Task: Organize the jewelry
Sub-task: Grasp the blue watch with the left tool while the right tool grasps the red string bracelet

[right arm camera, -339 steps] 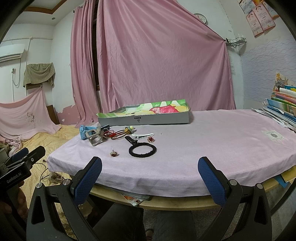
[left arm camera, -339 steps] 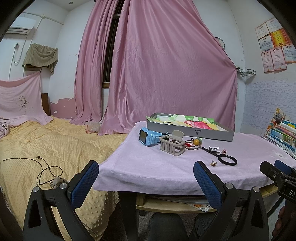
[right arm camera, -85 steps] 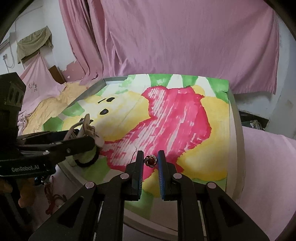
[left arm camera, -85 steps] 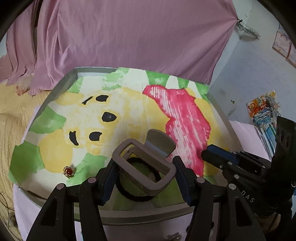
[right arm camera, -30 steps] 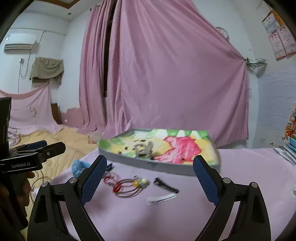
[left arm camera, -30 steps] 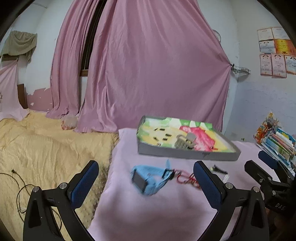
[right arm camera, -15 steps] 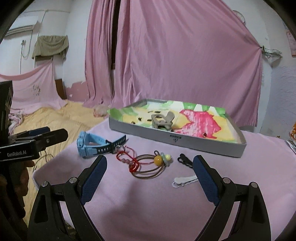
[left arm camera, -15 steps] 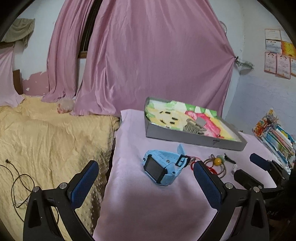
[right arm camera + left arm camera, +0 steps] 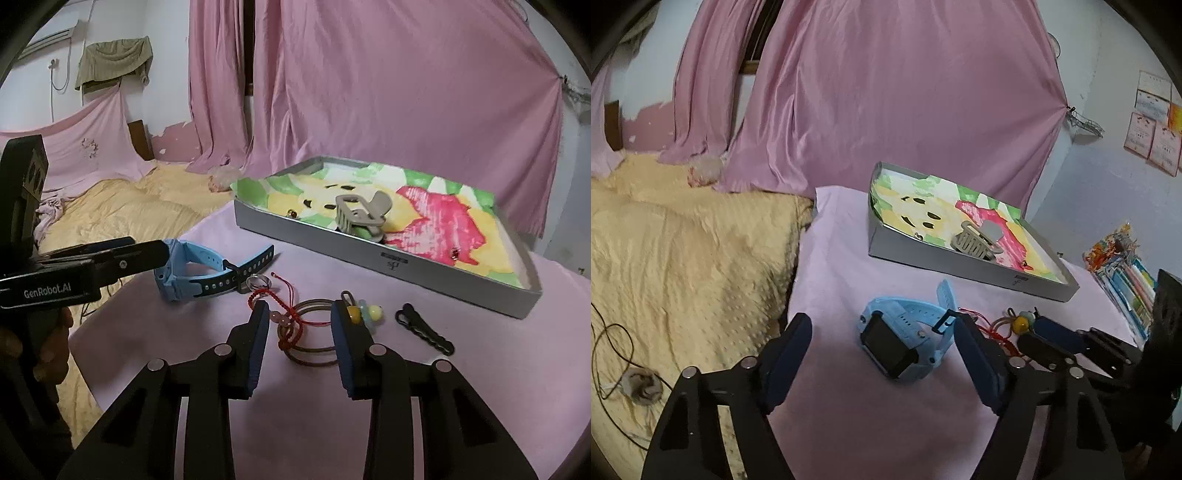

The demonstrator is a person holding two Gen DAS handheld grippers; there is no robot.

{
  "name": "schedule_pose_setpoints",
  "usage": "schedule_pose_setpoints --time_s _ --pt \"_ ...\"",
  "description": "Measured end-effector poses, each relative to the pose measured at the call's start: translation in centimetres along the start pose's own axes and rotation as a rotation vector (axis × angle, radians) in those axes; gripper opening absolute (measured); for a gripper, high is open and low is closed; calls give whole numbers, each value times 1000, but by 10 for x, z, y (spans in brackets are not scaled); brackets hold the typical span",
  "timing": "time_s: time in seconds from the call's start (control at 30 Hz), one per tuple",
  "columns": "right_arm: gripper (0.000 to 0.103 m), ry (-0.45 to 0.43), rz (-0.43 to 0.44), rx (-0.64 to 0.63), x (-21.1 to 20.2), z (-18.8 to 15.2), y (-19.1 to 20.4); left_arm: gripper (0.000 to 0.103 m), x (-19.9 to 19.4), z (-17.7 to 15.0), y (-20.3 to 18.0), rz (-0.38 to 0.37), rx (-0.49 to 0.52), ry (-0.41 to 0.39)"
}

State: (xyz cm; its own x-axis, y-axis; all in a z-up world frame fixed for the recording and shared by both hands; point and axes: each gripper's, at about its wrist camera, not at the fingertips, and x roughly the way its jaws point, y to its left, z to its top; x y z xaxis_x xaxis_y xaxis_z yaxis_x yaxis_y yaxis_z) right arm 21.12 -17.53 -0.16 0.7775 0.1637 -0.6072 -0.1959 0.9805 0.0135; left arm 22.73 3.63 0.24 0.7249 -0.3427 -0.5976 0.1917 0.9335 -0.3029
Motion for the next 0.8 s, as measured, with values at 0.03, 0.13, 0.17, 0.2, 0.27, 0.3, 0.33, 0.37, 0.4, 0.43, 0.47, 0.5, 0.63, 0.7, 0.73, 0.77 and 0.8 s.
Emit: schedule_pose_setpoints --time_s 0.03,0.13,0.17,0.2,0.27,0.3,0.33,0.37,0.4,0.43,0.47,0.5,0.63,0.7,0.73,0.77,0.8 --pt "27 8 5 -2 3 1 1 67 2 0 -1 -4 -1 10" --pt "26 35 14 -9 10 4 2 55 9 -1 -5 -2 -7 46" --pt "26 46 18 -8 13 4 3 50 11 -3 -6 5 -9 53" --pt "25 57 23 -6 16 4 2 49 12 -3 -7 6 -13 56" --pt "23 69 27 -4 20 4 2 45 15 -4 -9 5 -21 64" --pt "21 80 26 -2 22 4 2 43 14 -4 -9 6 -20 65" --pt "18 86 27 0 24 5 1 40 15 -4 -12 9 -13 66" --pt "18 90 27 1 25 5 2 39 14 -3 -13 19 -5 67" --pt "18 93 27 1 26 5 2 39 15 -3 -15 30 4 71" --pt "18 100 29 1 27 5 2 36 15 -2 -17 36 10 75" --pt "18 109 29 1 28 5 2 36 15 -1 -18 42 13 81" --pt "18 115 29 1 29 5 2 36 15 0 -19 44 14 85" --pt "13 147 52 15 34 4 1 30 14 1 -20 47 12 97" --pt "11 149 64 22 34 4 1 26 13 1 -22 52 14 96" --pt "9 148 69 26 35 4 0 24 13 2 -22 56 15 94" --pt "8 146 79 35 35 4 -1 22 12 2 -23 64 14 90" --pt "5 145 84 39 35 4 -1 21 11 2 -23 70 14 87"
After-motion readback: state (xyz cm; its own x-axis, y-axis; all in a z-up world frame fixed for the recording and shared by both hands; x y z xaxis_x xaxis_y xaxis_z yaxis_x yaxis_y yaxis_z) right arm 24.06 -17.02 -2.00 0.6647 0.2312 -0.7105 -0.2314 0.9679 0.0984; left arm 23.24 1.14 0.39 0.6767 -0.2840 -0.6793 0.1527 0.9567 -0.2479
